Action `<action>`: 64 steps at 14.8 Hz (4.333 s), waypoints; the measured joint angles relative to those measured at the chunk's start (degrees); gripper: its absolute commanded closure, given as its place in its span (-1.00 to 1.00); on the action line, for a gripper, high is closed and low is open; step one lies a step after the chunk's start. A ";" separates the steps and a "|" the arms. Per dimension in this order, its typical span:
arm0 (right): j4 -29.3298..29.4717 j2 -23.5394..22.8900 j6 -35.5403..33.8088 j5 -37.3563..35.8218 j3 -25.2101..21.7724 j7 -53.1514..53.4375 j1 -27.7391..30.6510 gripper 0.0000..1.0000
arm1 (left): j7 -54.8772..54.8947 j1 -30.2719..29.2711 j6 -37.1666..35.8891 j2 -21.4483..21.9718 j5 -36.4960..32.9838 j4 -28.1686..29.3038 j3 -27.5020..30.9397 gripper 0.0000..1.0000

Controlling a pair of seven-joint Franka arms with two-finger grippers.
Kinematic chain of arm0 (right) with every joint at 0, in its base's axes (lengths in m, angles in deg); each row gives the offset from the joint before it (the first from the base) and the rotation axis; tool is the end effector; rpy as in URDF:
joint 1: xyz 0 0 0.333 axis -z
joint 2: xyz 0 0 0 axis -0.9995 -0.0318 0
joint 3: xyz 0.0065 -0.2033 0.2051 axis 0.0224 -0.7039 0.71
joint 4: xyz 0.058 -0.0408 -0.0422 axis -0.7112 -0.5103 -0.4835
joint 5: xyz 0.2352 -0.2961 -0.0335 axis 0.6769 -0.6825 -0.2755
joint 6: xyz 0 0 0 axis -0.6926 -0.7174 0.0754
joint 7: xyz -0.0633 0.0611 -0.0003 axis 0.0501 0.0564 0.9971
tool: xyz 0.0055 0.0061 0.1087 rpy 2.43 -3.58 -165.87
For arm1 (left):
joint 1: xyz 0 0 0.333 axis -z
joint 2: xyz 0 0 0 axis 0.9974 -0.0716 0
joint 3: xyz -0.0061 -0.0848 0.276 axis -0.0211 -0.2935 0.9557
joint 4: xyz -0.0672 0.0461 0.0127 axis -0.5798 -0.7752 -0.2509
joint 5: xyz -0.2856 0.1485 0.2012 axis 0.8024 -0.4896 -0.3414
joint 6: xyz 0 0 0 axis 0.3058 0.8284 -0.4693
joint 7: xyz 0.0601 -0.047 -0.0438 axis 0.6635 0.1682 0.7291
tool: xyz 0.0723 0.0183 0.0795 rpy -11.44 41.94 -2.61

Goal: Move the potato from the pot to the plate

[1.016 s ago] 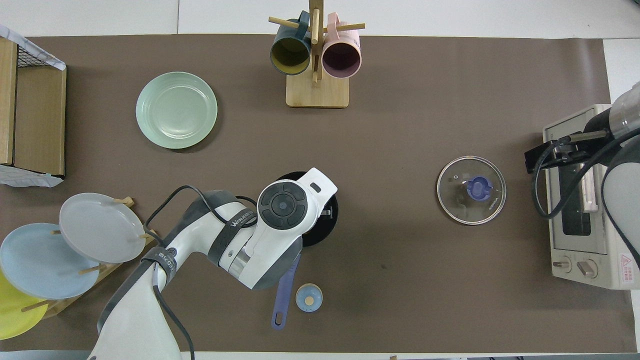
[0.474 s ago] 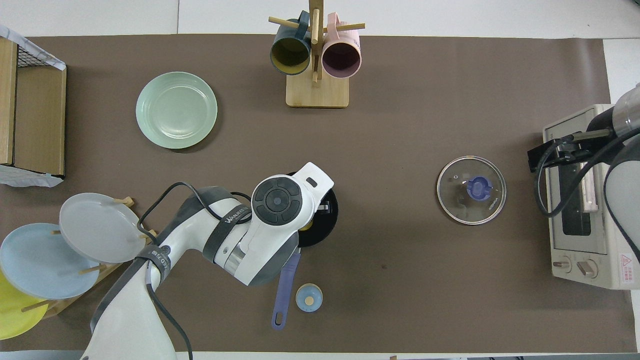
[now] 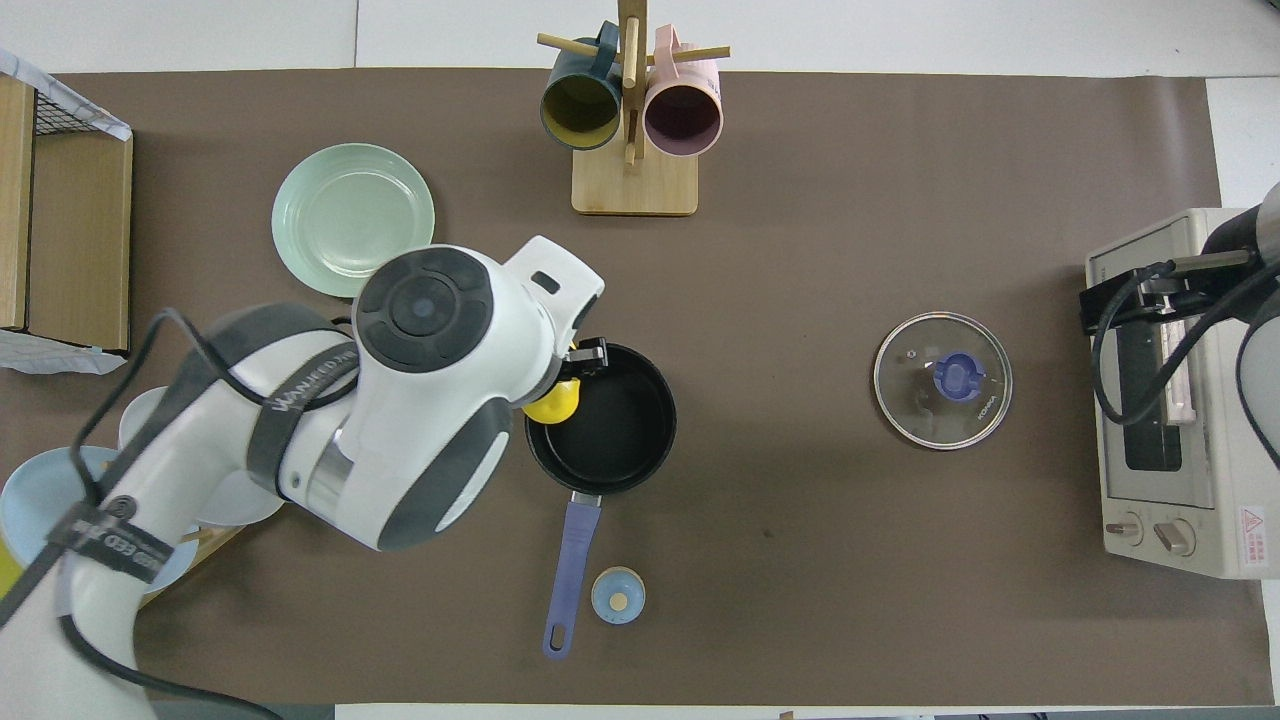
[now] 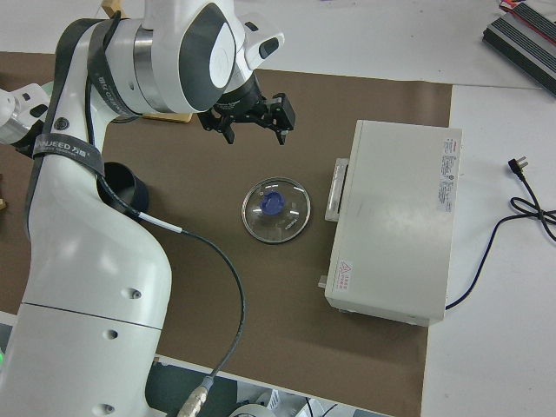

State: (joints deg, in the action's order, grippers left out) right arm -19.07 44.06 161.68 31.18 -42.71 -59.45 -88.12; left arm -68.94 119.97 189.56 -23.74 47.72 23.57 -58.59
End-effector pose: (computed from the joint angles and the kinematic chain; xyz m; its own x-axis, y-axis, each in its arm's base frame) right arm 0.5390 -0.0014 0.5731 0.9965 0.0299 -0.0784 0.0346 -0.9976 0.0595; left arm 0.4826 -0.3311 0.4647 0.9966 0.0819 0.0102 0.0812 -0.9951 0.0565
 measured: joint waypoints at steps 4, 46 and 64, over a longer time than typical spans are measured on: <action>0.03 -0.03 0.03 0.01 -0.53 0.00 1.11 -1.00 | 10.38 -11.62 -8.69 -1.65 1.58 -11.25 0.34 1.00; 0.14 -0.03 0.73 0.02 -0.09 0.01 1.13 -1.00 | 34.14 -30.94 -20.88 5.88 -0.31 -14.61 0.47 -1.00; 0.14 -0.03 0.73 0.02 -0.08 0.01 1.13 -1.00 | 34.13 -29.56 -23.36 8.57 -0.78 -10.15 -0.30 -1.00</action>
State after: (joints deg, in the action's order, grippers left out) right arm -18.93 44.03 162.42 31.21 -42.79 -59.44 -87.00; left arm -34.82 90.40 166.21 -15.17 46.94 13.42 -58.89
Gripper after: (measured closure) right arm 0.000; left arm 0.000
